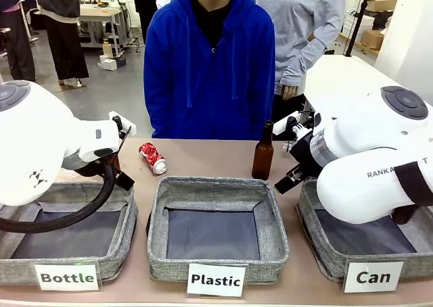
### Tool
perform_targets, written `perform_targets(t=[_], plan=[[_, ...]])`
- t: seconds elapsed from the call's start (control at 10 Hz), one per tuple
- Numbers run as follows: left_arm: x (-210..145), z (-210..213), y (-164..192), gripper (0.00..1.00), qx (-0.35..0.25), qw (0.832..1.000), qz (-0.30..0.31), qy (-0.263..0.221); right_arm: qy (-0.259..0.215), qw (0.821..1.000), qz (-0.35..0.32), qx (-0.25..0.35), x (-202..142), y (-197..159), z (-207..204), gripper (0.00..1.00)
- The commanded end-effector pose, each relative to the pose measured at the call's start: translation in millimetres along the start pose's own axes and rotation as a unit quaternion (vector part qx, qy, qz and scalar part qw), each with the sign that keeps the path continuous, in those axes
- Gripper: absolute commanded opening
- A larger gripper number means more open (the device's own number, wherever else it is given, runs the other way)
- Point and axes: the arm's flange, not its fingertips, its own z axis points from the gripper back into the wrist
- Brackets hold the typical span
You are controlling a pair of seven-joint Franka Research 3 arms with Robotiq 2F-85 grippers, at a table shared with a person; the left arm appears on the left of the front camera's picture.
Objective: Sort the can waste into the basket.
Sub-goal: Pick up the can waste from the table and place it in the right Fabric basket.
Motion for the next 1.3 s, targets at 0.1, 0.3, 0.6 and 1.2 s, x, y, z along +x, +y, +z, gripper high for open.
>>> perform_targets(t=[0.1,0.3,0.6,1.2], plan=[[0.0,0.1,0.0,1.00,0.000,1.000,0.000,0.000,0.000,1.000,0.000,0.000,0.0,-0.1,0.0,1.00],[0.0,0.1,0.0,1.00,0.000,1.000,0.000,0.000,0.000,1.000,0.000,0.000,0.0,-0.1,0.0,1.00],[0.0,0.0,0.0,1.00,0.000,1.000,0.000,0.000,0.000,1.000,0.000,0.000,0.0,0.0,0.0,1.00],[-24.5,138.2,-27.9,1.00,-0.285,0.958,0.010,-0.041,0.055,0.981,-0.121,0.141,3.2,-22.2,135.7,1.00]])
